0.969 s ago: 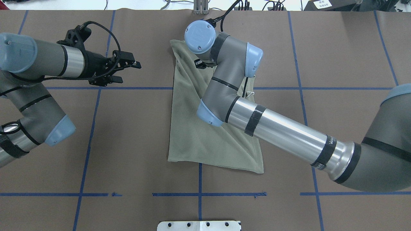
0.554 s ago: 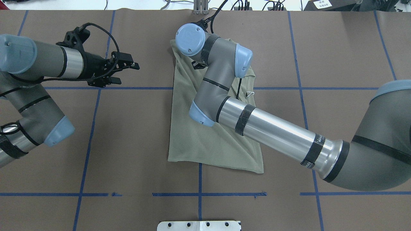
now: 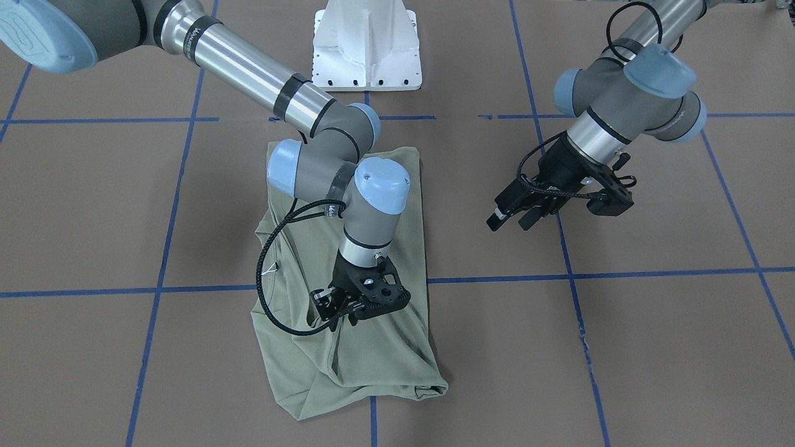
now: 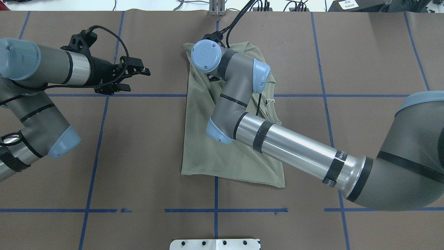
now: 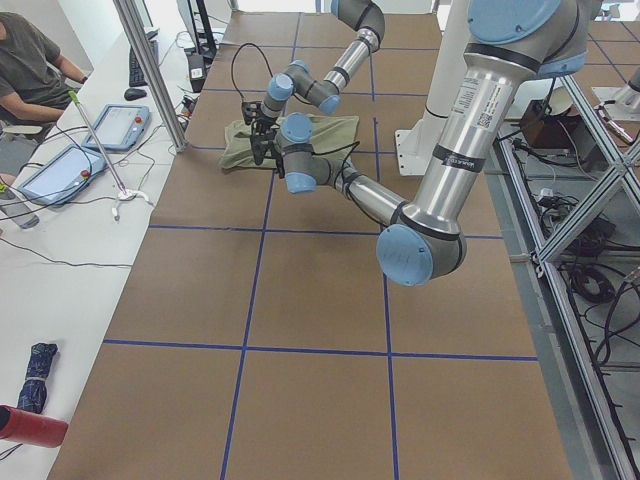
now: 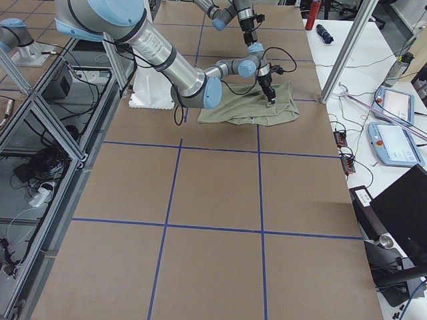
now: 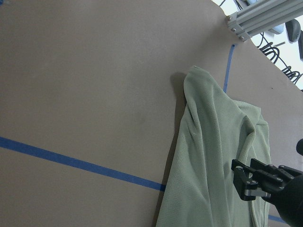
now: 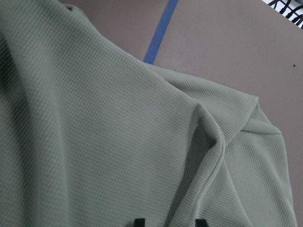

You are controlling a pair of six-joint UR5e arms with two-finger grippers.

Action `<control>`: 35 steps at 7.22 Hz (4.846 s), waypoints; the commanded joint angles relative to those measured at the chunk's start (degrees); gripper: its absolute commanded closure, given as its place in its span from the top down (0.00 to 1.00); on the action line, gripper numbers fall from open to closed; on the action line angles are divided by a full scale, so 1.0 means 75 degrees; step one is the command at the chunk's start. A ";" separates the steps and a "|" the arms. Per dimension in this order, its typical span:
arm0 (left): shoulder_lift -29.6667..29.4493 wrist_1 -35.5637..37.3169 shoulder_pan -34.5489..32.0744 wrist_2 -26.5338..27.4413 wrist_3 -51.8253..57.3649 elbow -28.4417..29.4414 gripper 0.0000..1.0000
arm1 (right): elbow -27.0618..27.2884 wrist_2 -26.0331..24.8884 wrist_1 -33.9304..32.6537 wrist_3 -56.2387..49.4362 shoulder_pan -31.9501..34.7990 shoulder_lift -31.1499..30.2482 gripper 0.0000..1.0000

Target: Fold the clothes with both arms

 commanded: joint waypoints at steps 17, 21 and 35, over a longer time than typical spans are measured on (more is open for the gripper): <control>-0.0023 0.0004 -0.0023 0.0024 -0.0047 -0.0034 1.00 | -0.1158 0.0245 0.0984 -0.1418 0.1449 -0.0260 0.00; -0.0012 0.0004 -0.0023 0.0024 -0.0047 -0.0023 1.00 | -0.1370 0.0489 0.1348 -0.1418 0.1623 -0.0038 1.00; -0.0035 0.0015 0.0059 -0.0035 -0.0035 0.0141 1.00 | 0.7678 0.0140 -0.1805 0.9901 -0.2266 -0.5216 1.00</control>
